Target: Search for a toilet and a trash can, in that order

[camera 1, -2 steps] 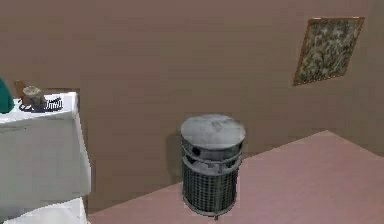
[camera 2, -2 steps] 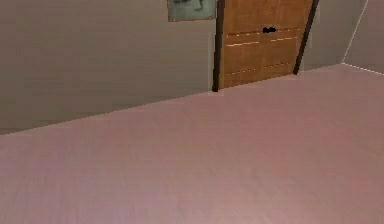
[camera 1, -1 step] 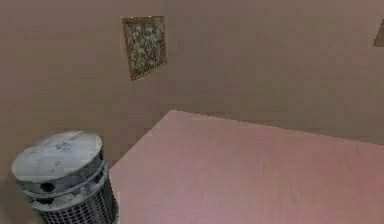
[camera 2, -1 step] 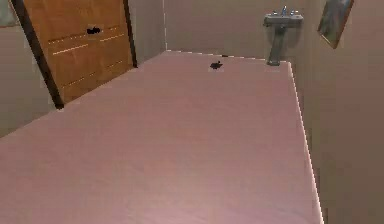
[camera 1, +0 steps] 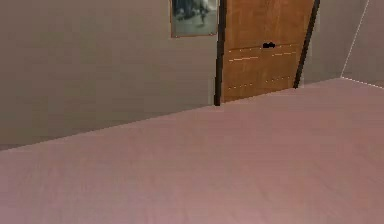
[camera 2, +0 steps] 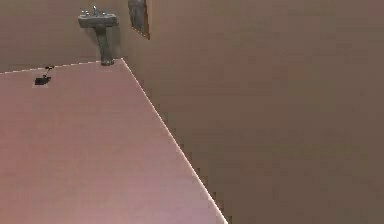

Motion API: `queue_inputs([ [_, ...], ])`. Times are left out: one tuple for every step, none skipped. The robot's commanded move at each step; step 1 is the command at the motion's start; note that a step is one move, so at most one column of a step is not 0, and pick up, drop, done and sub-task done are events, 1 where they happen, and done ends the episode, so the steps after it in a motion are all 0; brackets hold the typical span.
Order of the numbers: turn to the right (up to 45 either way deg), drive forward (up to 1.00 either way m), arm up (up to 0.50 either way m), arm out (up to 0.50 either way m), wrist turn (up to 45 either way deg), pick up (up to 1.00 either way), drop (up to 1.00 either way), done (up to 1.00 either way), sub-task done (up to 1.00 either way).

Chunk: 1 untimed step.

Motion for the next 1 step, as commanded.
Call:
queue_inputs([
  [45.0,0.00,0.00,0.00,0.0,0.00,0.00,0.00,0.00],
])
